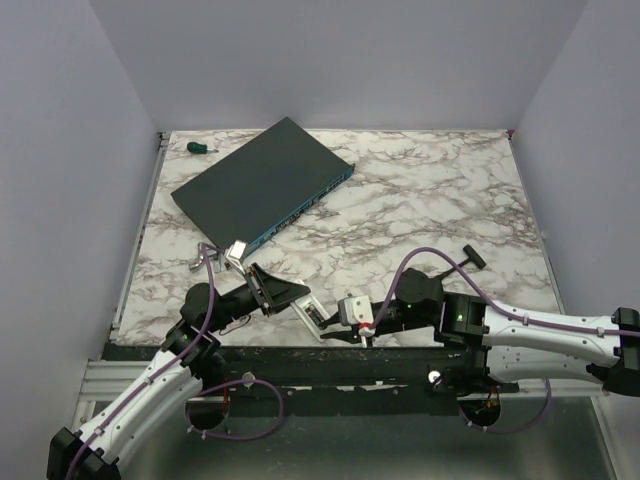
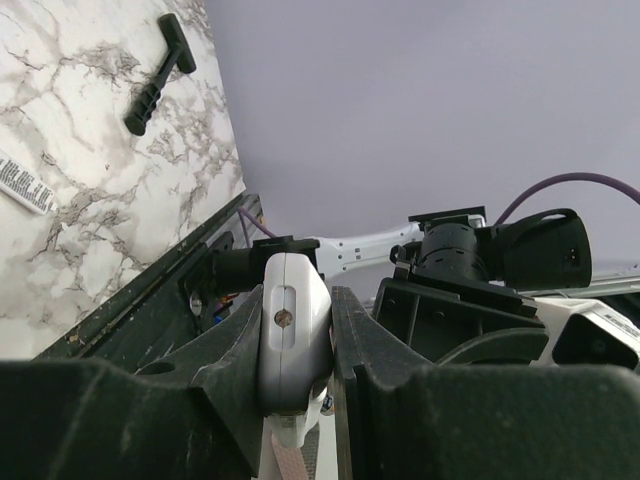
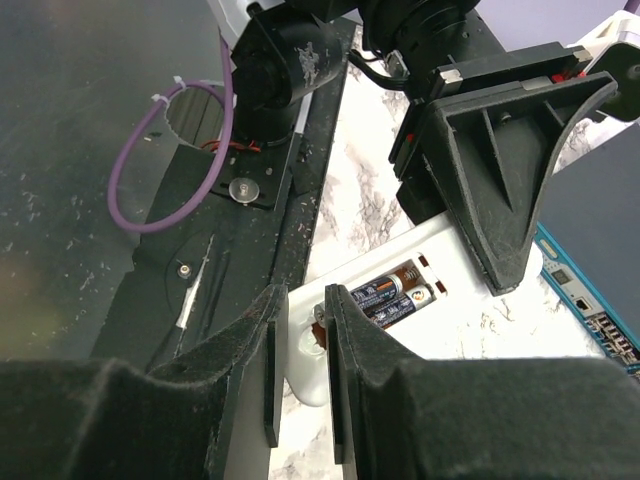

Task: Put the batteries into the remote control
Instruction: Load the battery into the remote control.

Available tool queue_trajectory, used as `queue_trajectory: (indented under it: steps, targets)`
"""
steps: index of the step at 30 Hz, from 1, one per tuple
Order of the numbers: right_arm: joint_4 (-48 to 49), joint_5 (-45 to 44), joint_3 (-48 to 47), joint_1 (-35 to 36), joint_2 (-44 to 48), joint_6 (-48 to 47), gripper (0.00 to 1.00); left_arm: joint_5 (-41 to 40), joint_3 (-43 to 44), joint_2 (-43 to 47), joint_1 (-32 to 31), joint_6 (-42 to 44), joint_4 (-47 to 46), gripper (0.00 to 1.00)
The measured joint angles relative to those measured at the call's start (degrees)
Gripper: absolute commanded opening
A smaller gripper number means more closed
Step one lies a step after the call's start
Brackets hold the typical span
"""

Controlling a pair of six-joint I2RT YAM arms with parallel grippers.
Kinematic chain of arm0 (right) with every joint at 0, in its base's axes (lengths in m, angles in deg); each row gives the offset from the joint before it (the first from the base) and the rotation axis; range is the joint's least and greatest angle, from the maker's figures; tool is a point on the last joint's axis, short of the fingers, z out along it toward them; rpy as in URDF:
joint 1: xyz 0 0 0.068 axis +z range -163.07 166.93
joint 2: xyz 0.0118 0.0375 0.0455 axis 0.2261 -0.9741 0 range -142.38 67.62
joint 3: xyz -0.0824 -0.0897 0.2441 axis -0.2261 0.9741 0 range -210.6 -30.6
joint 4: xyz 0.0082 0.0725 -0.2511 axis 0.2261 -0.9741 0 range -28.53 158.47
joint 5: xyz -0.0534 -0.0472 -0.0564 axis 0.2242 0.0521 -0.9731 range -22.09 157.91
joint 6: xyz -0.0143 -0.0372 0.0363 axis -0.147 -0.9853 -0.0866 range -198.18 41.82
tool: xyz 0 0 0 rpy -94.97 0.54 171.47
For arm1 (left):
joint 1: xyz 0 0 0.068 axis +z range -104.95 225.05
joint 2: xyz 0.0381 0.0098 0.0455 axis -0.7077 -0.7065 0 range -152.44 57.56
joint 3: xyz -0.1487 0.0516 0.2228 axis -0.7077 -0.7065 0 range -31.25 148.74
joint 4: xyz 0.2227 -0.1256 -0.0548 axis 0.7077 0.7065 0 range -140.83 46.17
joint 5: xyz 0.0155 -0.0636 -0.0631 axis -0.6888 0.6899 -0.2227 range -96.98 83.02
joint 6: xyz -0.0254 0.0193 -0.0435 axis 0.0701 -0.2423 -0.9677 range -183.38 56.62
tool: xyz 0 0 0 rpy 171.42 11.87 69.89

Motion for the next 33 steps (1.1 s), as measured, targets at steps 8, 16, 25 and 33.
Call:
queue_trajectory:
  steps: [8,16,25,33]
  targets:
    - [0.1,0.0,0.5,0.0,0.0,-0.2,0.26,0.0,-0.3,0.4,0.0,-0.1,0.0,0.0]
    - [0.3,-0.5,0.7,0.0,0.0,-0.6,0.25,0.0,-0.3,0.5,0.0,-0.1,0.0,0.0]
    - [0.9,-1.1,0.7,0.0,0.0,-0.6,0.25,0.0,-0.3,0.6,0.0,-0.1,0.0,0.0]
    - [1.4,-1.4,0.7,0.0,0.2,-1.0,0.25,0.0,-0.3,0.6,0.0,-0.1,0.0,0.0]
